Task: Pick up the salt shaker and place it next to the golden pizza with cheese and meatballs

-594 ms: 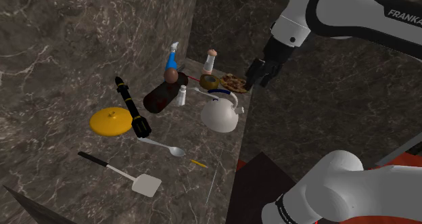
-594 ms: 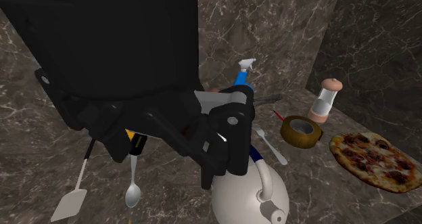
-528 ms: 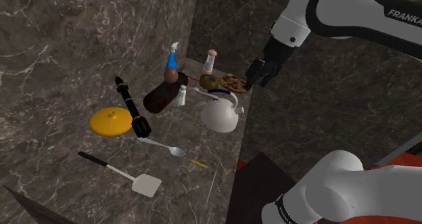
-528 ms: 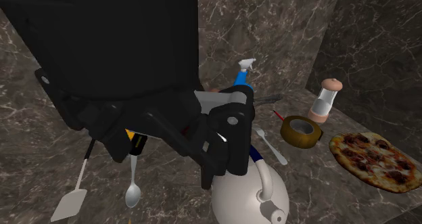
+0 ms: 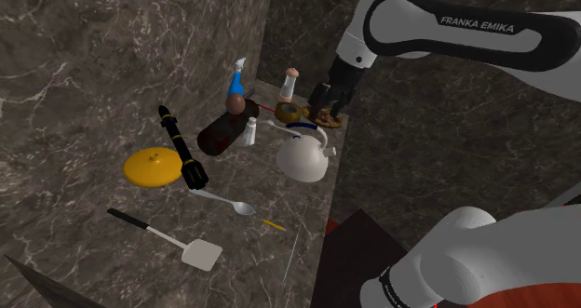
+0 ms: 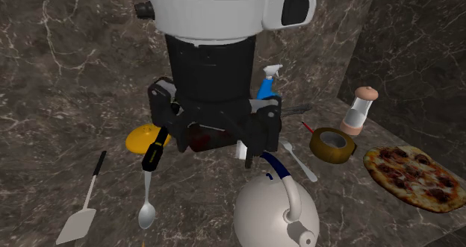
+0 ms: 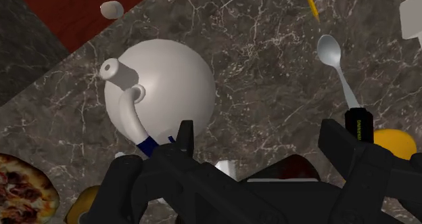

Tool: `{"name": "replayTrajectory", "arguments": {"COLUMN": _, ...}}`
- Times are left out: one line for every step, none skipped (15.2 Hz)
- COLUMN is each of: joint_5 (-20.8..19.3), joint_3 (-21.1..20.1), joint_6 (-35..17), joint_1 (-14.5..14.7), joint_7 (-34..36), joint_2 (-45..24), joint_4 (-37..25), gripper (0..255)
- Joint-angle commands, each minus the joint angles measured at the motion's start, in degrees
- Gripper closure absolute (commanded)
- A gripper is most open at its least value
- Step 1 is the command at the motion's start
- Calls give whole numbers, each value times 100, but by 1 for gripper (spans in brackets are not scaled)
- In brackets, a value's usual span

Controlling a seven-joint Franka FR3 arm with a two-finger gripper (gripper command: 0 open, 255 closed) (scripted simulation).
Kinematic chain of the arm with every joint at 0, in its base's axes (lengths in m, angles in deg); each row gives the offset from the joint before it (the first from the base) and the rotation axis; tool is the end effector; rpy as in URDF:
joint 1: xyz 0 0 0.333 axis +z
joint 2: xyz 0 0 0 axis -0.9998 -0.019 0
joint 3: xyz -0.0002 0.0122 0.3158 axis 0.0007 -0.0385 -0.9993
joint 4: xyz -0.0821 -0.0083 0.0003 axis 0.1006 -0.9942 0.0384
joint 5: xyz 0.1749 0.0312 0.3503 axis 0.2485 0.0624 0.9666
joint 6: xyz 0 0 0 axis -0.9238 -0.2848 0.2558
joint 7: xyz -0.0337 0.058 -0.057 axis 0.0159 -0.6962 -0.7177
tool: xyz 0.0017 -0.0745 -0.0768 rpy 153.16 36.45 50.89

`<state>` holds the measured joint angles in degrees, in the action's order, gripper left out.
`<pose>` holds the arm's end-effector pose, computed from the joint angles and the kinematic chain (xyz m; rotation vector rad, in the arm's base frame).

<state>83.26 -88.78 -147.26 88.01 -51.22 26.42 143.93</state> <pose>0.4077 0.0287 0.5575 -3.0852 0.0165 -0.0938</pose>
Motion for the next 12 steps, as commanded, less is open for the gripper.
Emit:
{"name": "replayTrajectory", "arguments": {"joint_5": -6, "joint_3": -6, "joint_6": -230, "joint_1": -3, "joint_7": -38, "joint_2": -464, "joint_4": -215, "gripper": 0}}
{"name": "replayTrajectory", "arguments": {"joint_5": -11, "joint_3": -4, "joint_6": -333, "joint_1": -6, "joint_7": -63, "joint_2": -683, "joint_4": -318, "gripper": 0}}
{"name": "replayTrajectory", "arguments": {"joint_5": -16, "joint_3": -3, "joint_6": -430, "joint_1": -10, "joint_7": -86, "joint_2": -903, "joint_4": -428, "gripper": 0}}
{"name": "replayTrajectory", "arguments": {"joint_5": -22, "joint_3": -2, "joint_6": -521, "joint_1": -13, "joint_7": -109, "joint_2": -1124, "joint_4": -545, "gripper": 0}}
{"name": "replayTrajectory", "arguments": {"joint_5": -27, "joint_3": -1, "joint_6": -605, "joint_1": -15, "joint_7": -131, "joint_2": -1347, "joint_4": -670, "gripper": 0}}
{"name": "replayTrajectory", "arguments": {"joint_5": -33, "joint_3": -1, "joint_6": -683, "joint_1": -18, "joint_7": -152, "joint_2": -1570, "joint_4": -803, "gripper": 0}}
{"name": "replayTrajectory", "arguments": {"joint_5": -39, "joint_3": -1, "joint_6": -753, "joint_1": -20, "joint_7": -172, "joint_2": -1793, "joint_4": -943, "gripper": 0}}
{"name": "replayTrajectory", "arguments": {"joint_5": -45, "joint_3": -1, "joint_6": -817, "joint_1": -22, "joint_7": -191, "joint_2": -2018, "joint_4": -1091, "gripper": 0}}
{"name": "replayTrajectory", "arguments": {"joint_5": -52, "joint_3": -1, "joint_6": -874, "joint_1": -24, "joint_7": -209, "joint_2": -2243, "joint_4": -1246, "gripper": 0}}
{"name": "replayTrajectory", "arguments": {"joint_5": -60, "joint_3": -2, "joint_6": -924, "joint_1": -25, "joint_7": -227, "joint_2": -2469, "joint_4": -1409, "gripper": 0}}
{"name": "replayTrajectory", "arguments": {"joint_5": -67, "joint_3": -2, "joint_6": -967, "joint_1": -25, "joint_7": -244, "joint_2": -2696, "joint_4": -1580, "gripper": 0}}
{"name": "replayTrajectory", "arguments": {"joint_5": -75, "joint_3": -2, "joint_6": -1003, "joint_1": -25, "joint_7": -260, "joint_2": -2924, "joint_4": -1759, "gripper": 0}}
